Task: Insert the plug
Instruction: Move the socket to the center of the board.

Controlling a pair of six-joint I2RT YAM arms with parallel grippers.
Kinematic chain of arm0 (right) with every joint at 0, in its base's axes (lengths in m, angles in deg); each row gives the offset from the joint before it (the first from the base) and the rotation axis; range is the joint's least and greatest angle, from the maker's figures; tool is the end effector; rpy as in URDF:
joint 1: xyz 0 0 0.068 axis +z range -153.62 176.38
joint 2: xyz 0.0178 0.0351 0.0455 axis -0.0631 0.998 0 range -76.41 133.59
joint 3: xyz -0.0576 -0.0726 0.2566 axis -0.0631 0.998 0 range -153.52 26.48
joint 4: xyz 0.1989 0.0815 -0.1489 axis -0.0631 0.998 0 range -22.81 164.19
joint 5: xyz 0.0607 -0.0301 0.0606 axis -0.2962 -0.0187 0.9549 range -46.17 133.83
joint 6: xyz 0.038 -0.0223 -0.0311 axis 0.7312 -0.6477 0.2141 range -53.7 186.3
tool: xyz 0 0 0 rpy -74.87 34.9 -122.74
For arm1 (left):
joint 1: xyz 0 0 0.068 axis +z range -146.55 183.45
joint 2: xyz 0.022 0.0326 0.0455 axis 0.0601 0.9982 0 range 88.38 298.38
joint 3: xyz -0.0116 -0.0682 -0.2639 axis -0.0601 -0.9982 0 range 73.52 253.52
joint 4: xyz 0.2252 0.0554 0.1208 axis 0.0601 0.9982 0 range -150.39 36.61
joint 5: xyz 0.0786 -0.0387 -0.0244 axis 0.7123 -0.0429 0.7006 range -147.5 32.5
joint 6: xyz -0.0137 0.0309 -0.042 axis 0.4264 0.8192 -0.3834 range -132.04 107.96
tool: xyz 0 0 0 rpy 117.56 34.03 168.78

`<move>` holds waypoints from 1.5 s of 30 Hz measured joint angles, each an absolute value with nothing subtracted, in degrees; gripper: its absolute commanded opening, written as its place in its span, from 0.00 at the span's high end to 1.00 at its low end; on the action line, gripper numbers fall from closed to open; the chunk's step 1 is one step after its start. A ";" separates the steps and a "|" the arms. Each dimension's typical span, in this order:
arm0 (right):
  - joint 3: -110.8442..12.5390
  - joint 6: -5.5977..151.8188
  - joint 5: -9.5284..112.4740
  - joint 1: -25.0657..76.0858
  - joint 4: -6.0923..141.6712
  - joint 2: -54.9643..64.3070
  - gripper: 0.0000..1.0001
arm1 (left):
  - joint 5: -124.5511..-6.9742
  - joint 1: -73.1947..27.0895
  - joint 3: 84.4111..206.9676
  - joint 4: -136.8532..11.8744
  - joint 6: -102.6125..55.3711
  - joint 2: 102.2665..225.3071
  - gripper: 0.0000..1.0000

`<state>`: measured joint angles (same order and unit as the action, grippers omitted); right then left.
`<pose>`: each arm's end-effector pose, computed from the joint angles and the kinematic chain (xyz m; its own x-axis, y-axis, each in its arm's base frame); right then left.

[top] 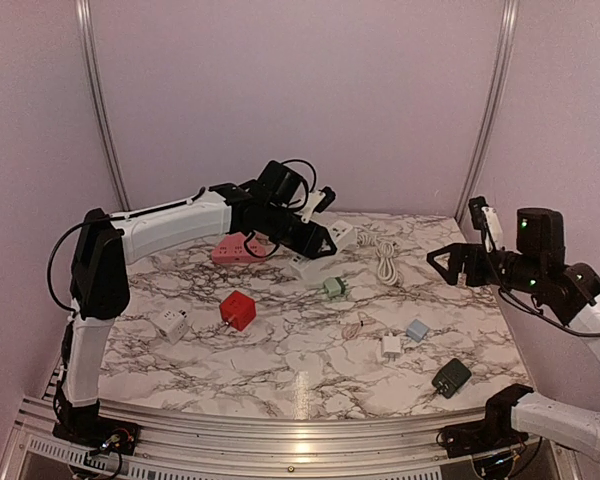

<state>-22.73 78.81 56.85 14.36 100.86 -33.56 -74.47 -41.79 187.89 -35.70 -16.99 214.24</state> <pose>0.1496 0.0569 0.3299 -0.5324 0.0492 -0.8451 -0.3849 0.8751 0.2935 0.3546 -0.3722 0.2737 -0.4870 0.3739 -0.7893 0.8060 0.5405 -0.2413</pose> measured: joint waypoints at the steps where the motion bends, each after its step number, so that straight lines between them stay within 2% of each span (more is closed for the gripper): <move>1: -22.73 79.60 56.32 14.36 100.03 -32.03 0.02 | -74.56 -42.16 187.89 -35.79 -16.99 213.72 0.99; 5: -22.73 82.70 54.12 14.36 96.01 -24.27 0.04 | -74.63 -43.53 186.90 -36.73 -16.99 212.56 0.99; 16: -22.69 91.53 53.94 13.01 82.29 -0.64 0.28 | -74.45 -43.64 178.09 -38.85 -17.19 209.96 0.99; 23: -23.01 95.09 56.80 8.35 73.17 12.23 0.31 | -74.63 -43.67 175.78 -40.88 -17.60 209.04 1.00; 33: -32.22 95.07 60.74 6.64 69.06 28.91 0.37 | -75.04 -43.71 174.12 -42.06 -18.28 208.69 1.00; 36: -35.34 94.87 61.98 6.64 68.08 31.90 0.47 | -75.06 -43.73 173.48 -42.17 -18.48 208.30 1.00; 38: -37.11 94.76 62.86 6.64 68.06 33.39 0.58 | -75.09 -43.73 173.26 -42.34 -18.67 208.15 1.00; 41: -39.67 94.44 64.37 6.60 67.95 35.95 0.63 | -75.09 -43.73 172.37 -42.61 -18.81 207.77 1.00; 44: -40.56 93.96 65.37 6.51 67.58 37.52 0.82 | -75.11 -43.82 171.34 -42.56 -18.98 207.25 1.00; 45: -40.56 93.76 65.70 6.43 67.49 37.85 0.91 | -75.11 -43.84 171.14 -42.61 -18.98 207.16 1.00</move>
